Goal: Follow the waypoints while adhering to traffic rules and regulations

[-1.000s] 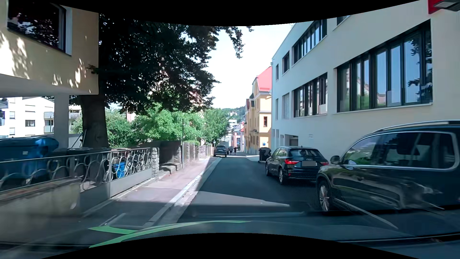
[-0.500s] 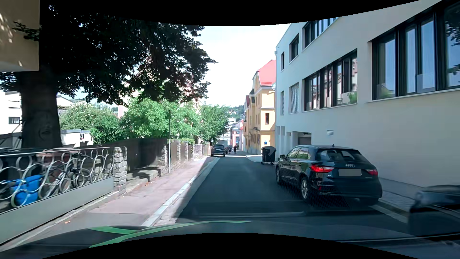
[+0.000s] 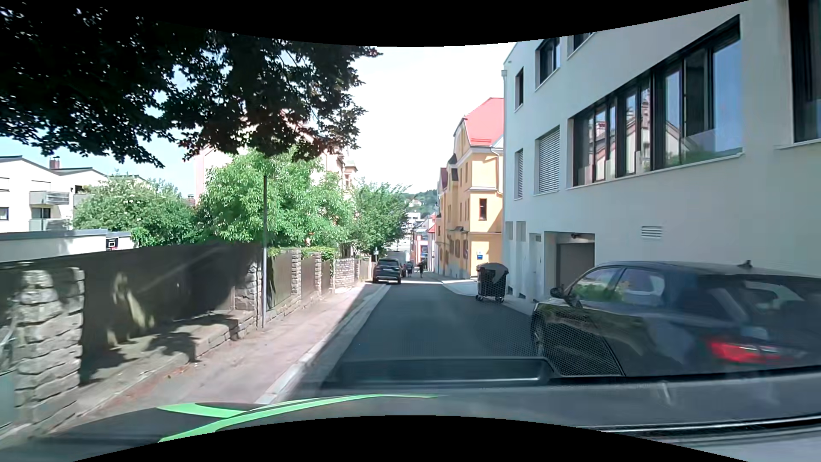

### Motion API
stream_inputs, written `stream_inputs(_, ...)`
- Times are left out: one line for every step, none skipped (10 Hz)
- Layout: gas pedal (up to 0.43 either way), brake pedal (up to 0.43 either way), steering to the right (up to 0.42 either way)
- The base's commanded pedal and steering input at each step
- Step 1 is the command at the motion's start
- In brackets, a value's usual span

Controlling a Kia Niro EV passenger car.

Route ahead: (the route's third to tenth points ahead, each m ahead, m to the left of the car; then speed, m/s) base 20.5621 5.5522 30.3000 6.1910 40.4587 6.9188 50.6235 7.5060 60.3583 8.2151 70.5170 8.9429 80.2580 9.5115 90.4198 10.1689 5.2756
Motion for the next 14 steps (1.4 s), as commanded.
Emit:
stream_inputs(0.000,0.159,0.002)
stream_inputs(0.000,0.165,0.002)
stream_inputs(0.000,0.165,0.002)
stream_inputs(0.000,0.171,0.004)
stream_inputs(0.000,0.183,0.004)
stream_inputs(0.000,0.183,0.005)
stream_inputs(0.000,0.177,0.008)
stream_inputs(0.000,0.171,0.015)
stream_inputs(0.000,0.152,0.024)
stream_inputs(0.000,0.134,0.033)
stream_inputs(0.000,0.122,0.040)
stream_inputs(0.000,0.104,0.046)
stream_inputs(0.000,0.091,0.048)
stream_inputs(0.000,0.098,0.048)
